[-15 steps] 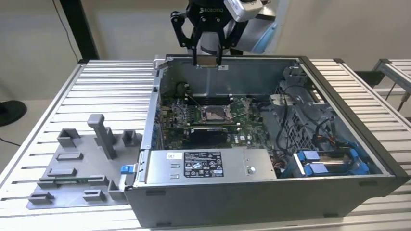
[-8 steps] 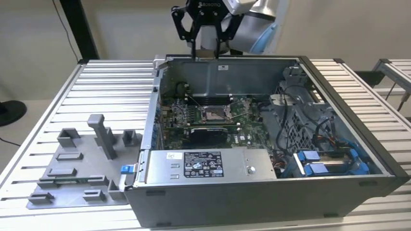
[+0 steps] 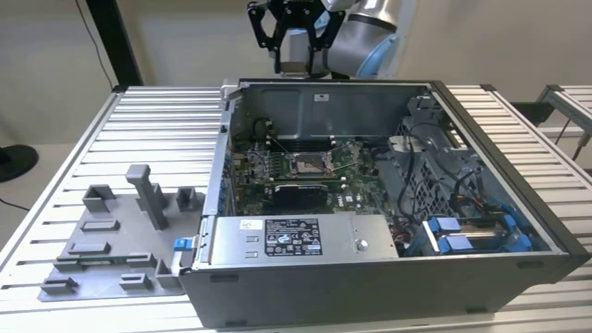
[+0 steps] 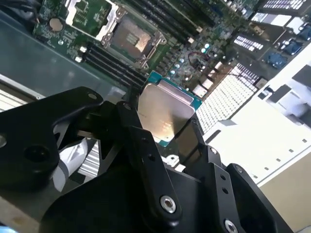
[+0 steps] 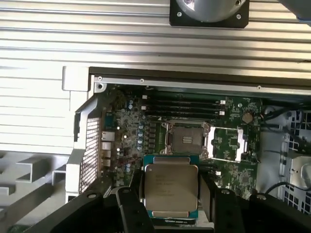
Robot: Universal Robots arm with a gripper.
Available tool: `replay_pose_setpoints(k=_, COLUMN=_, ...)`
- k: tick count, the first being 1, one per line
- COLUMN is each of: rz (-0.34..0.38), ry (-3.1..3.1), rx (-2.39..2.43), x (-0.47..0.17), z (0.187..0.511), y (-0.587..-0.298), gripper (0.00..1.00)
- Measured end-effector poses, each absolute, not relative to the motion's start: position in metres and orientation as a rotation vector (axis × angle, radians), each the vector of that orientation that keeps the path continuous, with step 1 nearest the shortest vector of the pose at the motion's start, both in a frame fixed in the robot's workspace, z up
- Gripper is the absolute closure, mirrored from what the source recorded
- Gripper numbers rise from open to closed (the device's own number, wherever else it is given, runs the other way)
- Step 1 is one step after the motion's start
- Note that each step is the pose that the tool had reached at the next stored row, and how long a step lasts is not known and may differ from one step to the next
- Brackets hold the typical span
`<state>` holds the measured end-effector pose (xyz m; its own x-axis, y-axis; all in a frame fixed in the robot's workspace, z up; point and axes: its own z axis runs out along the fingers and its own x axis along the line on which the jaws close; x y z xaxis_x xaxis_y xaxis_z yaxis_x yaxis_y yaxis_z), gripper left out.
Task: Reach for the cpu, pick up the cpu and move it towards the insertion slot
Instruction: 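Pick up the cpu and move it towards the insertion slot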
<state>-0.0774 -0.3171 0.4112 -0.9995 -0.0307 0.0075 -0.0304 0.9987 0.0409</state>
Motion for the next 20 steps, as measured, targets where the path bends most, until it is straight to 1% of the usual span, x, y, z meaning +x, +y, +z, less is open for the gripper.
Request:
replay_pose_setpoints(k=2, rz=-0.064, ry=-3.132, rx=0.048, x=-0.0774, z=0.4108, y=-0.3099, gripper=1.00)
replay_pose_setpoints(k=5, rz=-0.064, ry=-3.132, rx=0.048, x=-0.0768, z=0.4108, y=-0.3098, gripper=1.00)
replay_pose_setpoints(k=12, rz=-0.064, ry=-3.133, rx=0.047, x=-0.0746, z=0.4107, y=-0.3177, gripper=1.00)
replay_pose_setpoints(k=20, rz=-0.064, ry=-3.133, rx=0.037, x=-0.0745, z=0.4106, y=-0.3178, gripper=1.00)
